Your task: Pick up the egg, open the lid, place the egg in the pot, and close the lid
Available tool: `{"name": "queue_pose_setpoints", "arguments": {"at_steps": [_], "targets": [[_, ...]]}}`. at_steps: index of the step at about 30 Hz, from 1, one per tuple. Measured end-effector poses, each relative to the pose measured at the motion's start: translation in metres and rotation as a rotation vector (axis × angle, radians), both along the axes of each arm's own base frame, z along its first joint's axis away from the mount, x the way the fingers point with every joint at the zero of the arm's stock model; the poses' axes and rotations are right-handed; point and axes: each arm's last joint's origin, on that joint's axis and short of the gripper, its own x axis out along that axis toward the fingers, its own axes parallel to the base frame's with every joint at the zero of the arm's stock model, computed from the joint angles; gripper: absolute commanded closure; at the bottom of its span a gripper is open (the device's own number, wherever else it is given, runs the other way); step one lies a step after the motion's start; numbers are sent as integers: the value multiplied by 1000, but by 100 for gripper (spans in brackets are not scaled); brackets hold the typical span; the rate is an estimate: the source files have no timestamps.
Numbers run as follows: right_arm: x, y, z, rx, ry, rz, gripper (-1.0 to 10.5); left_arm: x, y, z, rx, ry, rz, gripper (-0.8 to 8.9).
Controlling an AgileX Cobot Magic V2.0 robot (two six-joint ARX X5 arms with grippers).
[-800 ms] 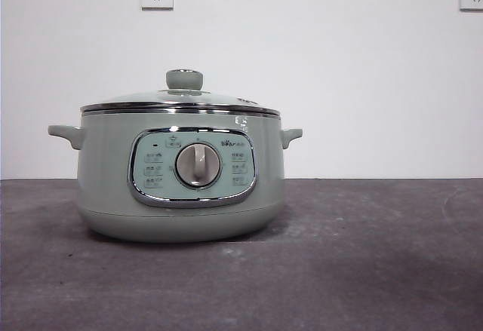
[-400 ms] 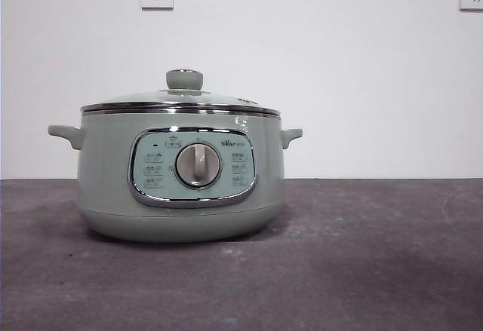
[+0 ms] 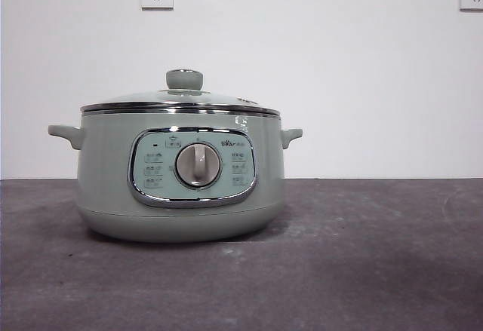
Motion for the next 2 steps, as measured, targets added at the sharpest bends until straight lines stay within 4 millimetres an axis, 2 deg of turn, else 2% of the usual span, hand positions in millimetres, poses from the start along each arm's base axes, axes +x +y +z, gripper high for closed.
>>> {"name": "queue_pose_setpoints", "arguments": {"at_steps": [2], "targets": [[0,0,0,0,0,0,946,0,0,0,0,0,0,816]]}}
